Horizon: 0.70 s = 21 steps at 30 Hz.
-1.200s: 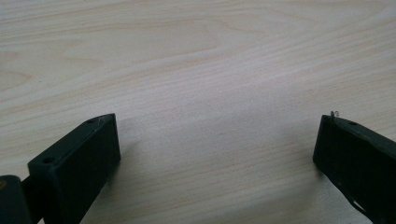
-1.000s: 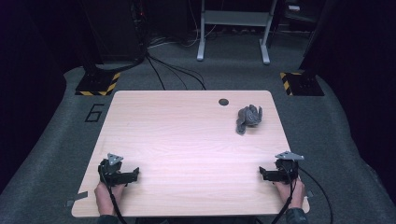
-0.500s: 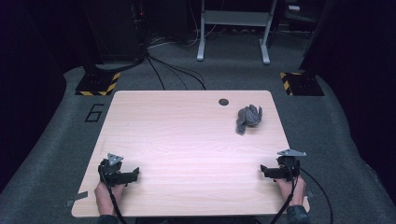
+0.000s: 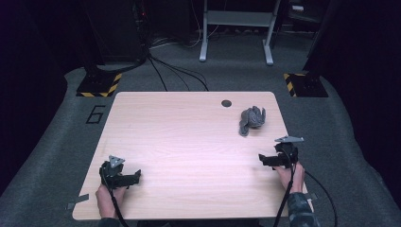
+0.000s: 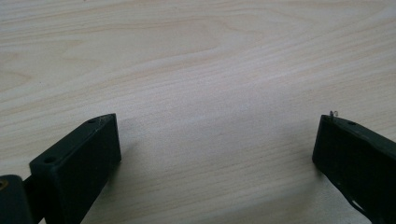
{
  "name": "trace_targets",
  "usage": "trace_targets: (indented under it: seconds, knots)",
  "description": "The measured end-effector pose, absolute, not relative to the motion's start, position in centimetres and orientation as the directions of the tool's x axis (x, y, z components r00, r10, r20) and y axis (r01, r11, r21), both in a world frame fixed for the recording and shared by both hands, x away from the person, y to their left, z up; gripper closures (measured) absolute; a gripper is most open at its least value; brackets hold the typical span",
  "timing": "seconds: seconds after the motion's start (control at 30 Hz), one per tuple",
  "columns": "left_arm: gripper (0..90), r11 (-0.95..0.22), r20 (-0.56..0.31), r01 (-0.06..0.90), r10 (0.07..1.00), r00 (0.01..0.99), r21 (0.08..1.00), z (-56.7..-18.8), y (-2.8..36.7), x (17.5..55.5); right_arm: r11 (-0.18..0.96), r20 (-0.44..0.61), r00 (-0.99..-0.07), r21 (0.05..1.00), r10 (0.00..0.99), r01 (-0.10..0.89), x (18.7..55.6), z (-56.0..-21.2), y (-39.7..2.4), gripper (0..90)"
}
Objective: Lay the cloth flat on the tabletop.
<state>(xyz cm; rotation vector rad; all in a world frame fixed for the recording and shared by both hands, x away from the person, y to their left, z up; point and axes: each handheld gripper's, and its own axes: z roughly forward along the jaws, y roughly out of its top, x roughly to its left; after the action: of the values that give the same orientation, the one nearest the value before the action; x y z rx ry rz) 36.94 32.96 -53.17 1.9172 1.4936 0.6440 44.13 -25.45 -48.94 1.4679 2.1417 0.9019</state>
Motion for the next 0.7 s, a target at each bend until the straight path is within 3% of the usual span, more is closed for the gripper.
trace_targets:
  seconds: [0.4,0.7]
  knots:
    - [1.1,-0.171,0.003,0.67,0.97,0.244,0.722,-53.2,33.0,36.9,0.272,0.027,-0.397,0.686,0.917,0.675,50.5,-46.8,-23.3,2.4]
    - [1.3,-0.17,0.003,0.67,0.97,0.244,0.723,-53.2,33.0,36.9,0.258,0.013,-0.363,0.68,0.932,0.686,54.2,-46.2,-23.1,4.6]
